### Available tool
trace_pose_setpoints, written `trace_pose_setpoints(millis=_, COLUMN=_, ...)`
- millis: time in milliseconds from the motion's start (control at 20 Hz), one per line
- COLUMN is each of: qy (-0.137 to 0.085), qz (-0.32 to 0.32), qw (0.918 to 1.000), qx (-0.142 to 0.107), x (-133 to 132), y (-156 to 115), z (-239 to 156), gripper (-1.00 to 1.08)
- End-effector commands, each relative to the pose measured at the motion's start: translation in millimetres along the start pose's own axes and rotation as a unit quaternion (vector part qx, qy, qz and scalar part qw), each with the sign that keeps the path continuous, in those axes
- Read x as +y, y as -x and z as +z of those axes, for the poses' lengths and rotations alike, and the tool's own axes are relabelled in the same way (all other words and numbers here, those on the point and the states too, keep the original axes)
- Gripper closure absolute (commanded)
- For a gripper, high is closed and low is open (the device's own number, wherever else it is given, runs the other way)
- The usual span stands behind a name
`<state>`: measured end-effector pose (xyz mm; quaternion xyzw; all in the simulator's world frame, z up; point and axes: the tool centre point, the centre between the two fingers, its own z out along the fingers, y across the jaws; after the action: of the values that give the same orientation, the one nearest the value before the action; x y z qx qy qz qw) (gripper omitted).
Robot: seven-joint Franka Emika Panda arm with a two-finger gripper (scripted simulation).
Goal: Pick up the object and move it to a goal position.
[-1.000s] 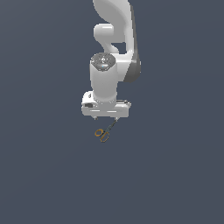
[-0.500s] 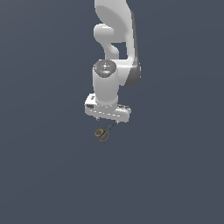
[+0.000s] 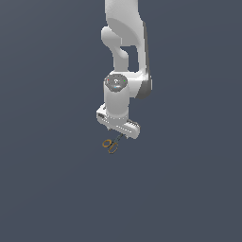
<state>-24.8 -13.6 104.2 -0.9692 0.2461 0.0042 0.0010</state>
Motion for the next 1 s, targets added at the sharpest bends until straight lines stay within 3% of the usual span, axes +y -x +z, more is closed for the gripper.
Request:
trace_pose_setpoints(millis=0, qy=-0.001, qz=0.036, qw=0.9993, qx=0.0, x=0, y=3, z=9, gripper=-0.92)
trace_pose_setpoints(millis=500, qy=-0.001, qz=0.151, qw=0.9885, qx=0.003, x=2, y=14, z=36, gripper=-0.92)
trace_pose_setpoints(millis=950, qy=-0.001, qz=0.193, qw=0.9812, qx=0.004, x=3, y=18, z=46, gripper=-0.92)
